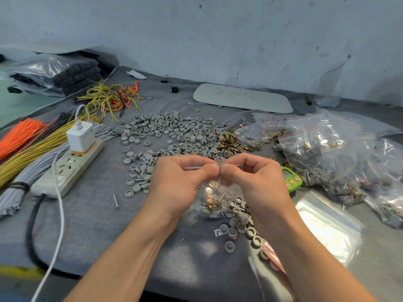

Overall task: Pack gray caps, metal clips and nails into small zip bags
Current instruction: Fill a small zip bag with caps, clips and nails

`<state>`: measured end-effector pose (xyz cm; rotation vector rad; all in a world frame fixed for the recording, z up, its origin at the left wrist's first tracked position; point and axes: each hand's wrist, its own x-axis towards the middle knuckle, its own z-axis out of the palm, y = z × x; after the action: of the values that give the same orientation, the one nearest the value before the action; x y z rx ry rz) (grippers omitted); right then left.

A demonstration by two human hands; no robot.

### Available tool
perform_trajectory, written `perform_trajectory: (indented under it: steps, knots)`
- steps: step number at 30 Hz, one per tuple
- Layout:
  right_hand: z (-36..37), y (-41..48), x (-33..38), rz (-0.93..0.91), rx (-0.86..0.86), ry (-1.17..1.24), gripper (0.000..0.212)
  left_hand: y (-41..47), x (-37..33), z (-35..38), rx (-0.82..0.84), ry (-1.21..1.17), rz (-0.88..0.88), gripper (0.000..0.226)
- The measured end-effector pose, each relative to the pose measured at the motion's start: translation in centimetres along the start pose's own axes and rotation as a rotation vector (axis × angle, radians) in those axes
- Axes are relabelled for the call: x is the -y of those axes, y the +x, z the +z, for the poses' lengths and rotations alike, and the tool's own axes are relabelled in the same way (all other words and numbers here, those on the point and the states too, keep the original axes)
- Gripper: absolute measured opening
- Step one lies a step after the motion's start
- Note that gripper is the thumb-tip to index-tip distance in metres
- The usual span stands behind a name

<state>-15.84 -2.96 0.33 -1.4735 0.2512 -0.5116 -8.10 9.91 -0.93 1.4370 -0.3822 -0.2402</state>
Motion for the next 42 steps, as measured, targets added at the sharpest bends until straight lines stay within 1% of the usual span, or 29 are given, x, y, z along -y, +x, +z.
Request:
perform_trajectory:
  steps: [3,6,8,11,13,16,21,24,25,27,28,29,30,31,32,33,35,36,37,38,39,40,42]
  knots:
    - [-0.2,0.1,-0.1,0.018,-0.036,0.0,0.017,0.1,-0.1,-0.3,-0.019,-0.007,-0.016,0.005]
    - [-0.3,0.2,-0.2,0.037,-0.044,0.01,0.023,0.0,-0.1,-0.5,-0.049,-0.018,-0.044,0.015]
    - [-0.2,0.2,-0.3,0.048,-0.048,0.0,0.027,-0.1,-0.1,-0.5,-0.061,0.007,-0.058,0.017]
    - [-0.3,0.3,-0.3,0.043,-0.065,-0.002,0.025,0.1,-0.1,-0.6,-0.063,-0.027,-0.108,0.009]
    - [-0.3,0.4,-0.3,0.059,-0.056,0.013,0.024,0.2,-0.2,-0.8,-0.051,-0.057,-0.133,0.016]
    - [-0.3,0.4,-0.5,0.07,-0.049,0.027,0.027,0.2,0.0,-1.0,-0.064,-0.014,-0.104,0.021]
    - [-0.7,0.4,-0.6,0.049,-0.058,0.052,0.028,0.1,0.0,-1.1,0.052,0.037,-0.083,0.041]
    - [-1.1,0.4,-0.7,0.058,-0.033,0.052,0.027,0.1,0.2,-1.1,0.035,0.053,-0.039,0.043]
    - [-1.3,0.5,-0.6,0.069,0.005,0.033,0.024,0.1,0.2,-1.2,0.035,0.027,-0.027,0.043]
    - [-1.7,0.5,-0.6,0.095,0.161,-0.139,0.012,0.2,0.0,-1.3,0.029,-0.044,-0.02,0.043]
    - [-2.0,0.4,-0.9,0.105,0.256,-0.265,0.016,0.2,-0.2,-1.3,0.027,-0.093,-0.035,0.042]
    - [-1.9,0.2,-1.2,0.117,0.312,-0.365,0.019,0.3,-0.4,-1.3,0.031,-0.148,-0.064,0.042]
    - [-1.9,0.1,-1.5,0.117,0.31,-0.435,0.015,0.2,-0.6,-1.2,0.038,-0.194,-0.089,0.041]
    - [-1.8,0.0,-1.7,0.103,0.268,-0.455,0.012,0.2,-0.7,-1.3,0.059,-0.215,-0.1,0.041]
    - [-1.8,0.0,-1.8,0.078,0.204,-0.446,0.016,0.3,-0.6,-1.4,0.096,-0.194,-0.104,0.042]
    - [-1.9,0.1,-1.8,0.067,0.131,-0.387,0.019,0.2,-0.5,-1.6,0.155,-0.131,-0.111,0.043]
    - [-2.5,0.4,-1.6,0.083,0.01,-0.193,0.021,0.0,-0.2,-1.6,0.306,0.041,-0.162,0.045]
    - [-2.8,0.5,-1.4,0.1,-0.028,-0.106,0.023,-0.1,0.0,-1.3,0.351,0.103,-0.193,0.041]
    - [-3.2,0.6,-1.2,0.122,-0.049,-0.029,0.024,-0.2,0.3,-0.9,0.35,0.147,-0.206,0.031]
    - [-3.4,0.6,-1.0,0.145,-0.065,0.033,0.023,-0.2,0.4,-0.4,0.32,0.168,-0.205,0.019]
    - [-3.6,0.6,-0.9,0.18,-0.071,0.079,0.022,-0.3,0.5,0.1,0.281,0.162,-0.198,0.012]
    - [-3.9,0.5,-0.8,0.223,-0.063,0.095,0.019,-0.2,0.5,0.6,0.24,0.134,-0.194,0.012]
    - [-4.4,0.1,-1.0,0.308,0.004,0.046,0.019,0.0,0.4,1.7,0.171,0.055,-0.197,0.012]
